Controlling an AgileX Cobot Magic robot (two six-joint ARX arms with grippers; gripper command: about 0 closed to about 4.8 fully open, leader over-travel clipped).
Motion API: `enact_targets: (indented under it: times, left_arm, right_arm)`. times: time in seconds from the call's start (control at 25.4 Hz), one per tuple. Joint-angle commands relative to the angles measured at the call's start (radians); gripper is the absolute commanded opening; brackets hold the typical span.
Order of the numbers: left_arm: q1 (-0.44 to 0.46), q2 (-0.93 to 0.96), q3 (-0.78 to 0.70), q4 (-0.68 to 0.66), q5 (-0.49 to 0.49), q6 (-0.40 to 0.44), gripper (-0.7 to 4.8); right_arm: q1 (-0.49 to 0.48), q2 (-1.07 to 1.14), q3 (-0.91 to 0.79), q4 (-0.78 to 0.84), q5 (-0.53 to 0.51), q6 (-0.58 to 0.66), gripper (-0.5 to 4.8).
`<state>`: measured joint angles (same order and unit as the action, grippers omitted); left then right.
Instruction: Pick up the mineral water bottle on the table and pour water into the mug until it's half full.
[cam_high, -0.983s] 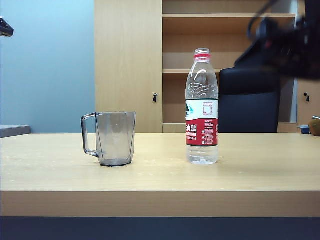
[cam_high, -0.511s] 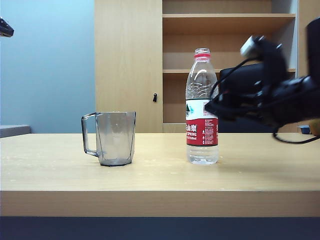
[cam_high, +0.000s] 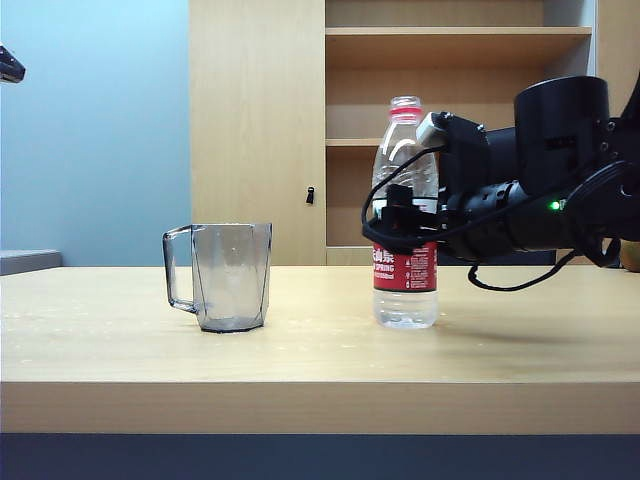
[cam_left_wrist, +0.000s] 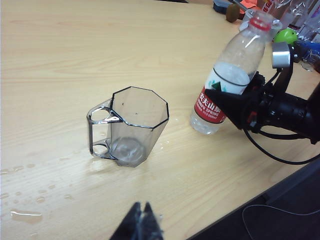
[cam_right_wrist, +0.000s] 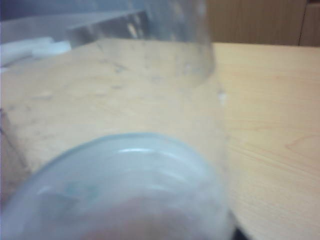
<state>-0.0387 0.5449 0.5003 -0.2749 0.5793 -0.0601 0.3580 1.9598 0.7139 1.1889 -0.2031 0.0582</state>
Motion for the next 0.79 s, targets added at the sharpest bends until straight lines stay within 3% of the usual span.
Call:
enact_targets:
  times: [0.04,0.16,0.31,0.51,0.79]
  left_arm:
    - [0.0,-0.001,0.005,0.006,0.003,0.0,-0.04]
    - [0.0,-0.001,0.005,0.006,0.003,0.0,-0.04]
    - [0.0,-0.002,0.005,0.006,0.004,0.0,-0.04]
    - [0.0,-0.001,0.005,0.006,0.003,0.0,-0.04]
    - [0.001,-0.001,0.005,0.042,-0.013,0.0,-0.04]
  right_arm:
    - [0.0,-0.006,0.01,-0.001,-0.001,-0.005,3.03]
    - [0.0,-0.019,0.01,-0.032,-0.001,-0.032,2.93]
    - [0.001,-0.139,0.037,-0.336,0.013,-0.265,2.91]
    - [0.076,-0.242,0.29,-0.968,0.284,-0.685,2.91]
    - [0.206,-0.217,0.452,-1.065,0.572,-1.006,2.91]
